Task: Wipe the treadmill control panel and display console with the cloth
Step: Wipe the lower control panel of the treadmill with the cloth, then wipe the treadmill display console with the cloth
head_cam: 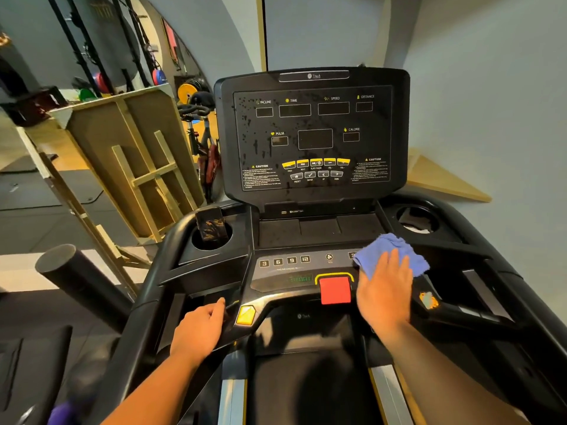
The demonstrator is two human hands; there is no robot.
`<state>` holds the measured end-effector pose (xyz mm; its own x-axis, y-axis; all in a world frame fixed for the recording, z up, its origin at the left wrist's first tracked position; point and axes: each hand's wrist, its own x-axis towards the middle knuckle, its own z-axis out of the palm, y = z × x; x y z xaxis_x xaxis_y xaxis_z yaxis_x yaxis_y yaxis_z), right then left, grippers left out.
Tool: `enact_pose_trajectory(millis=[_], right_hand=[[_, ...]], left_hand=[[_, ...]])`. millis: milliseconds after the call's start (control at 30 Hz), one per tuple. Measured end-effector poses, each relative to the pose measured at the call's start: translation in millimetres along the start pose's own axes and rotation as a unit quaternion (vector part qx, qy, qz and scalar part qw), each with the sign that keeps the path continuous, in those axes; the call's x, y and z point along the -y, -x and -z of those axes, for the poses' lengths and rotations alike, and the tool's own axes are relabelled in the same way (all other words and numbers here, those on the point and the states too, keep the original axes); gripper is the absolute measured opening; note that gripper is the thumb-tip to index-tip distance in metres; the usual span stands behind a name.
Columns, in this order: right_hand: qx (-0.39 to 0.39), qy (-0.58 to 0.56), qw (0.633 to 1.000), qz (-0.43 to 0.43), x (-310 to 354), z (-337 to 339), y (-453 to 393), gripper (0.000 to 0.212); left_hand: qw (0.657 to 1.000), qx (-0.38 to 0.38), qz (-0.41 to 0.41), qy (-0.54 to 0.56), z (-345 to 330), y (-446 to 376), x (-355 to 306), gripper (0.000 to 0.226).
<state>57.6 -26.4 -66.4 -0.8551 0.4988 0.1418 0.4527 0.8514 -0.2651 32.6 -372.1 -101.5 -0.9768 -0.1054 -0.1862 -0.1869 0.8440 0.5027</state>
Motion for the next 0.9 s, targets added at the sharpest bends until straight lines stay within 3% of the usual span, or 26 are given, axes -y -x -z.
enact_pose_trajectory(millis=[167,300,500,700,800,900], right_hand=[[0.049,-0.027,0.987,0.151,74,-2,23,0.07],[0.086,0.01,0.941,0.327,117,-10,55,0.069],[0.131,-0.03,0.903,0.407,104,-11,73,0.063],[0.227,-0.145,0.893,0.362,99,24,89,0.051],[0.292,-0.27,0.881,0.257,101,44,95,0.037],[0.3,-0.367,0.87,0.136,102,50,92,0.03]], left_hand=[[1.0,-0.004,0.008,-0.013,-1,-2,0,0.049],[1.0,-0.001,0.014,-0.013,0,0,-2,0.051],[0.999,0.022,0.023,0.004,1,-4,1,0.053],[0.999,-0.02,-0.025,0.041,8,-5,3,0.046],[0.993,-0.061,-0.088,0.038,22,-10,-1,0.036],[0.985,-0.103,-0.132,0.048,38,-19,-8,0.019]])
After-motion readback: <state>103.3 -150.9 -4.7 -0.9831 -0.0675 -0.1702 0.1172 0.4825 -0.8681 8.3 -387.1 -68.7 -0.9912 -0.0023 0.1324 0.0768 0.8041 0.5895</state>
